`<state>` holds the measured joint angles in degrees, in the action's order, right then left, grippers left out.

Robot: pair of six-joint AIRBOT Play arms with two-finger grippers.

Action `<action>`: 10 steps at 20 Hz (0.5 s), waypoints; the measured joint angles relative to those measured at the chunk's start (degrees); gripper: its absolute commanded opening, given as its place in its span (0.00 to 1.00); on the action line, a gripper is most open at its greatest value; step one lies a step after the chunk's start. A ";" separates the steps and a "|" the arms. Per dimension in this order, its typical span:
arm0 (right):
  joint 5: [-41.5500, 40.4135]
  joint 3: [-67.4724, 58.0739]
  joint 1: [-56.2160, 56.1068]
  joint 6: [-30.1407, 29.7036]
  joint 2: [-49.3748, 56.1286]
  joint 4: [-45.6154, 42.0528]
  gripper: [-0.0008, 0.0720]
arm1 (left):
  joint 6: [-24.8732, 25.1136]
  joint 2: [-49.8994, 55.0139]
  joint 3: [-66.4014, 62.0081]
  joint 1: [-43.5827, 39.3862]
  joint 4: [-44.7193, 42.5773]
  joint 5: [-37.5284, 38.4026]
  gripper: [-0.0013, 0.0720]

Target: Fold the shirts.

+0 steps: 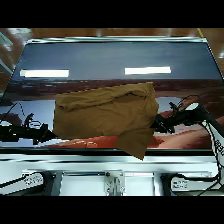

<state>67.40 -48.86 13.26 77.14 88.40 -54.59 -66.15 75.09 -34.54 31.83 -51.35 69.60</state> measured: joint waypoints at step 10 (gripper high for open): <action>-5.60 -16.98 -2.23 -9.20 -16.24 5.31 0.10 | 0.15 -11.50 -28.70 -2.71 4.39 1.03 0.07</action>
<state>61.80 -65.84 11.03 67.94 72.16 -49.28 -66.00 63.59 -63.24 29.12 -46.96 70.63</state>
